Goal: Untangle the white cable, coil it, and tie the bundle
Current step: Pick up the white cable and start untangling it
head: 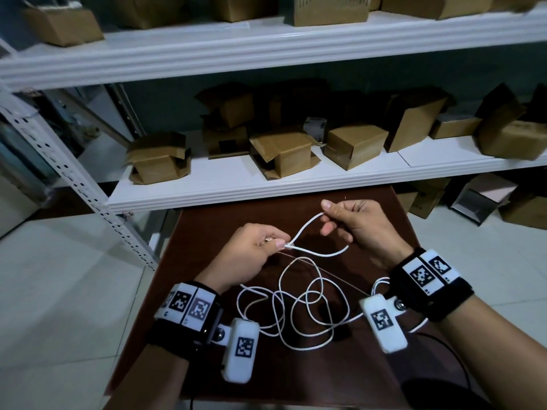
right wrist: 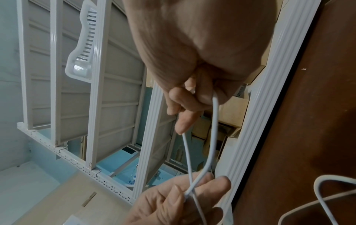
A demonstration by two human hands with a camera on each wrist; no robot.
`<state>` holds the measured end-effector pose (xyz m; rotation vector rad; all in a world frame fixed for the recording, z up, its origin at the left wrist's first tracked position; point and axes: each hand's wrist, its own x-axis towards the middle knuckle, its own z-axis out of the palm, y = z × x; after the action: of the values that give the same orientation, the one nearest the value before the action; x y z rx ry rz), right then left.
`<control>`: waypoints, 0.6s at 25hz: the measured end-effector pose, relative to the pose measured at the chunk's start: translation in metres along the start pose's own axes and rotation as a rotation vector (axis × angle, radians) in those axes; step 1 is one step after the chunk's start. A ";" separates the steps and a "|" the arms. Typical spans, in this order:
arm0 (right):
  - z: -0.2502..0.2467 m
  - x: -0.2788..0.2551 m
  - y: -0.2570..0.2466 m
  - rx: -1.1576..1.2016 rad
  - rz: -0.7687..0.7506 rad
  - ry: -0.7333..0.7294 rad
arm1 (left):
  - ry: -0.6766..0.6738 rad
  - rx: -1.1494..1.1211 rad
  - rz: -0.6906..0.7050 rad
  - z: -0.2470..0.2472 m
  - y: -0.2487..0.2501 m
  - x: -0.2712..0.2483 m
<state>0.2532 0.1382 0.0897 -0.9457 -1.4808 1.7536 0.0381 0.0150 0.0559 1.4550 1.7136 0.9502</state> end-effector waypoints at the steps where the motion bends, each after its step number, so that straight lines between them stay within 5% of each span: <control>1: -0.001 0.001 0.001 0.003 0.013 0.001 | -0.032 0.039 -0.022 -0.002 -0.001 -0.001; 5: -0.003 0.003 0.002 0.033 0.014 0.018 | -0.154 0.105 -0.079 -0.004 -0.004 -0.004; 11: -0.002 0.004 0.001 0.049 -0.040 0.061 | 0.054 -0.134 0.001 0.003 0.010 -0.005; 15: 0.003 0.004 0.005 0.032 -0.029 0.023 | 0.052 -0.390 -0.014 0.013 0.020 -0.004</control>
<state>0.2484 0.1396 0.0841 -0.9204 -1.4405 1.7357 0.0598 0.0141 0.0667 1.1688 1.4683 1.2426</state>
